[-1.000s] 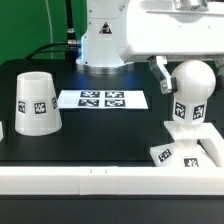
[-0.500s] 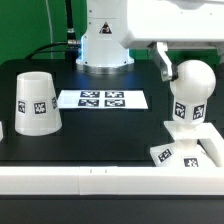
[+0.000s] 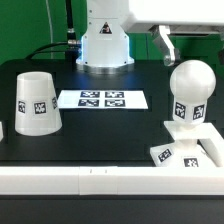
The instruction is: Assemble lamp
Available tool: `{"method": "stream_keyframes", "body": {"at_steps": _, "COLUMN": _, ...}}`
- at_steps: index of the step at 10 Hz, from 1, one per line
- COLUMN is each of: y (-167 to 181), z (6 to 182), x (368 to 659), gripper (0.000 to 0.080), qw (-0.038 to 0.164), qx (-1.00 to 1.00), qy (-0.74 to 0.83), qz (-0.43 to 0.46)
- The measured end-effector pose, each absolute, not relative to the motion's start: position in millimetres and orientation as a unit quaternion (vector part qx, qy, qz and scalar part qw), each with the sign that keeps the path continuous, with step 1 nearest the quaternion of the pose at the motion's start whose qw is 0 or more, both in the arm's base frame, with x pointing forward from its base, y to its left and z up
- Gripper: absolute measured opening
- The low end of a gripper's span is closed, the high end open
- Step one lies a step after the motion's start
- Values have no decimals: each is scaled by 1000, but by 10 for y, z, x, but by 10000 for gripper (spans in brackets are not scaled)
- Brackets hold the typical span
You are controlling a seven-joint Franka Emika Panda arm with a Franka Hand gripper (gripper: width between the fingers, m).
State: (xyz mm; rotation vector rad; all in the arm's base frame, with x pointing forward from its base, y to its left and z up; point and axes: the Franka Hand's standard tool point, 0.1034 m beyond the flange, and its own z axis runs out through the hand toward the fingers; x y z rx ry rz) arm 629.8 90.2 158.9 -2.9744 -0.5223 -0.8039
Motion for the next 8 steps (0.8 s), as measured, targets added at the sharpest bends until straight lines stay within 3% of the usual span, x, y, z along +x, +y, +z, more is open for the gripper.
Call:
{"method": "stream_keyframes", "body": {"at_steps": 2, "y": 863, "z": 1506, "x": 6277, "gripper": 699, "qw": 9, "qx": -955, "qy": -166, "qz": -246}}
{"method": "stream_keyframes", "body": {"at_steps": 8, "y": 1044, "z": 1397, "x": 6114, "gripper": 699, "qw": 35, "qx": -983, "qy": -172, "qz": -44}}
